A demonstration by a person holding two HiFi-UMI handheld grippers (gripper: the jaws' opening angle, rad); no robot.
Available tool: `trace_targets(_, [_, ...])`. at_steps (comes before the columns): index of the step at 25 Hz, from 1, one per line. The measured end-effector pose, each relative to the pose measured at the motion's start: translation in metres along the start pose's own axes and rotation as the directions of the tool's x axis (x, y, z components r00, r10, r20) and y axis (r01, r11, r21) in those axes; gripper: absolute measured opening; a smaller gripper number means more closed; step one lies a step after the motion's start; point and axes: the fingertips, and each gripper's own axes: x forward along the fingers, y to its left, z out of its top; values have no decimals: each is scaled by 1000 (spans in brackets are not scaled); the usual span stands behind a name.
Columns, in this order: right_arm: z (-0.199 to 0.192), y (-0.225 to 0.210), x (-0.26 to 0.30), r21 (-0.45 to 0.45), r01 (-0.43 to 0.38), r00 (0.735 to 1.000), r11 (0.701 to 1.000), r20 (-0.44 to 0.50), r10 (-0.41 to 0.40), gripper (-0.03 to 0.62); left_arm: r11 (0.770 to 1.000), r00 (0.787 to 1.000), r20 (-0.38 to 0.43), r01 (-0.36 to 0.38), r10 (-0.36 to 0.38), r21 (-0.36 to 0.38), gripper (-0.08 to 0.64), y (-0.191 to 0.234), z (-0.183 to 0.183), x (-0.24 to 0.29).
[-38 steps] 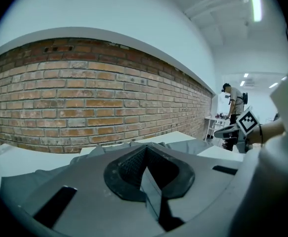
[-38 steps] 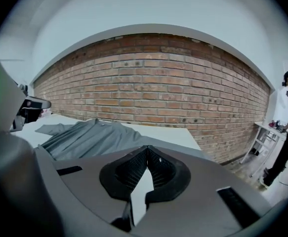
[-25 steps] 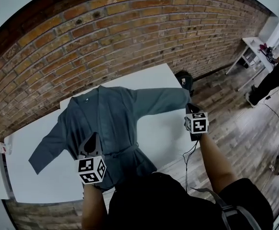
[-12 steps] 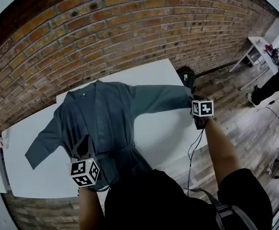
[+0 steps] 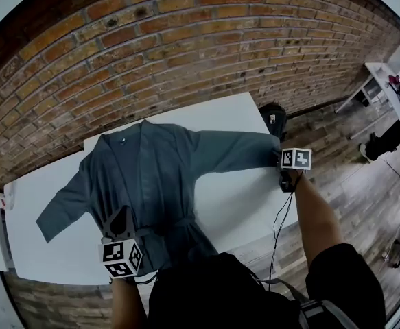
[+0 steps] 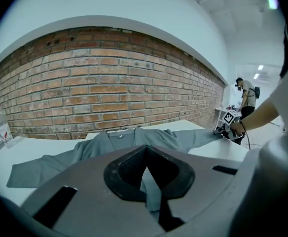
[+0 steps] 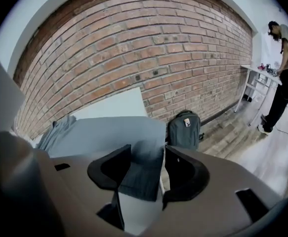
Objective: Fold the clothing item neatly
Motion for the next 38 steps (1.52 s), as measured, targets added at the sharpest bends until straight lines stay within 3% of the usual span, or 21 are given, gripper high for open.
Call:
trace_targets(5, [2,1,7,59,-67,997,996,-30,68,211,1000,1000,-20,2,-2,15,-9,-4,-5,1])
trace_targets(8, [2,1,4,33,-72,997,997,-38,73,133,1000,1000,-30,7,-7,20,-9,-5,-8,1])
trace_targets(12, [7,-4,0,4,-16,1000,1000,-11,16,27,1000,999,-35,10,-9,25,-9,-5,-9,3])
trace_targets(19, [48,33,-24,-111,-57,989,992,131,71,23,999,1000,-15,17,-16,31,-9,-5,-3,5])
trace_targets(28, [105,142,-64,-275,-187,936,943,240,256,23,1000,1000,13,3,-3,-2,-9,6,-5,-6])
trace_targets(33, [112,233,-76,-402,-223,922,888,208,325,23,1000,1000,30,-5,6,-18,-9,26,-8,-16])
trace_targets(38, [108,331,-89,-423,-325,884,846,182,430,23,999,999,47,-25,27,-45,-9,56,-13,-33])
